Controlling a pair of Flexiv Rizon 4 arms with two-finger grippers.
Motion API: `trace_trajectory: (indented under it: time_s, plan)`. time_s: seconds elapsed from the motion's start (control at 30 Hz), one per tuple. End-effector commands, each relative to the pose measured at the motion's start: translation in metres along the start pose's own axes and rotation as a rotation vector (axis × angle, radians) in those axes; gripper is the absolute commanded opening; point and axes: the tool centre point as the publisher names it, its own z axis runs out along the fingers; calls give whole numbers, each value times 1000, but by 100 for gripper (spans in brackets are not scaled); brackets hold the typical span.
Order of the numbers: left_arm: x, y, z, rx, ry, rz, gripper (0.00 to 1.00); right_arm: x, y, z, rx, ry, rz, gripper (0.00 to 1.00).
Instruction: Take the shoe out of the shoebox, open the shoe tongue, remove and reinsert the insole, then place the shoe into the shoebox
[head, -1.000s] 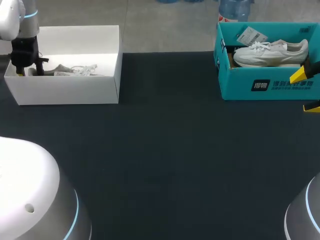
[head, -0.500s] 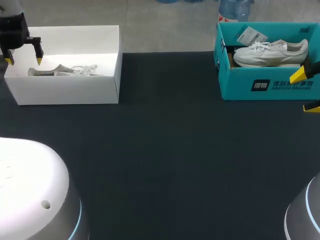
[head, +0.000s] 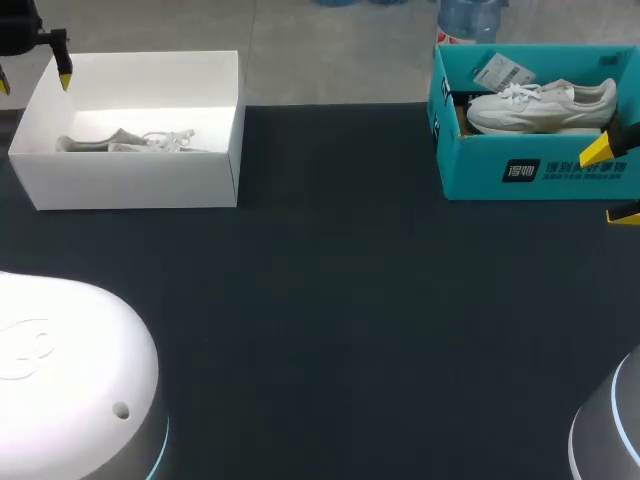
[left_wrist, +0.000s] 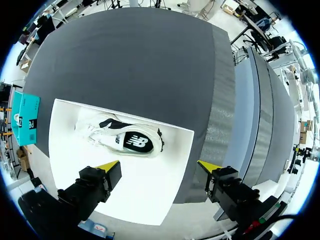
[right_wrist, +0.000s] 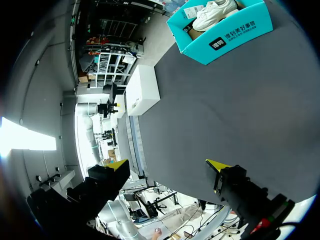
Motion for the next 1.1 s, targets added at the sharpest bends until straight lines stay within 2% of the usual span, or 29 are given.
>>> trace_trajectory:
  time_s: [0.03,0.6,0.7,0.73,0.8,0.97,1.0,1.1]
  plan:
    - [-5,-9,-8,-13,17,-1,100,0,0,0,-1,-1,1,100]
    - [-5,-9,-8,-13,17,-1,100,0,0,0,-1,-1,1,100]
    - [-5,-9,-8,-13,17,-1,100,-3,15,-13,18,-135,6,100]
    - [-5,-9,-8,-13,17,-1,100,-3,23,-20,28,-229,15,100]
    - [-5,-9,-8,-13,17,-1,100,-4,34,-28,30,-328,31,100]
    - [-5,-9,-8,-13,17,-1,100,-8,61,-46,23,-477,35,100]
    - [-5,-9,-8,-13,17,-1,100,-9,68,-51,21,-561,42,100]
    - [-5,-9,-8,-13,17,-1,100,-12,82,-60,14,-689,45,100]
